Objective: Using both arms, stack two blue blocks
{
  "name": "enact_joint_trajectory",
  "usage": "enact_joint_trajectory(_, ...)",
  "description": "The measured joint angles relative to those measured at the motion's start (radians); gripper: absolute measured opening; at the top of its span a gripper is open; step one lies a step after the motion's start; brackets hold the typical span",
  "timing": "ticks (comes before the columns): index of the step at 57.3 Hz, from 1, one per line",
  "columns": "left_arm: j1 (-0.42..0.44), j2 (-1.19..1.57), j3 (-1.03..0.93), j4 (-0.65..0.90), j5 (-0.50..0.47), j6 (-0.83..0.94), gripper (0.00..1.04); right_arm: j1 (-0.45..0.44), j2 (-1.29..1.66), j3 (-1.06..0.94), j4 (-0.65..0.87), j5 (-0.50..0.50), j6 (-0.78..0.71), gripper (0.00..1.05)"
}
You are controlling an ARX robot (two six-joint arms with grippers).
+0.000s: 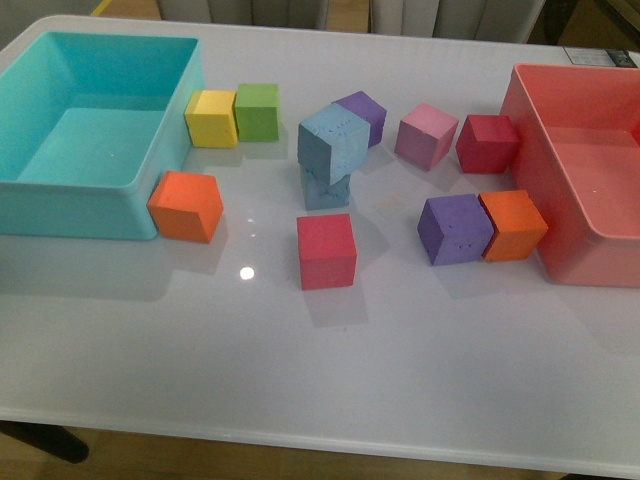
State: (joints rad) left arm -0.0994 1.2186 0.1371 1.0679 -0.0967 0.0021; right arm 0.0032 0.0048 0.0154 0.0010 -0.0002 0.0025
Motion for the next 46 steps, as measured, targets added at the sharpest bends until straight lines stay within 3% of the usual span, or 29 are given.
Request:
enact_joint_trajectory(8,0.022,-0.114,-0.042,-0.071,0.029,0.0,0.02,0.0,0.0,0.0,0.0,0.0,0.0,0.96)
enact_joint_trajectory(10,0.052,-0.149,-0.054,-0.095,0.079,0.001,0.02,0.0,0.0,0.0,0.0,0.0,0.0,0.96)
enact_joint_trajectory(15,0.091,-0.224,-0.075,-0.15,0.089,0.0,0.02,0.0,0.0,0.0,0.0,0.0,0.0,0.96)
enact_joint_trajectory(46,0.095,-0.644,-0.122,-0.506,0.097,0.0,0.02,0.0,0.0,0.0,0.0,0.0,0.0,0.96)
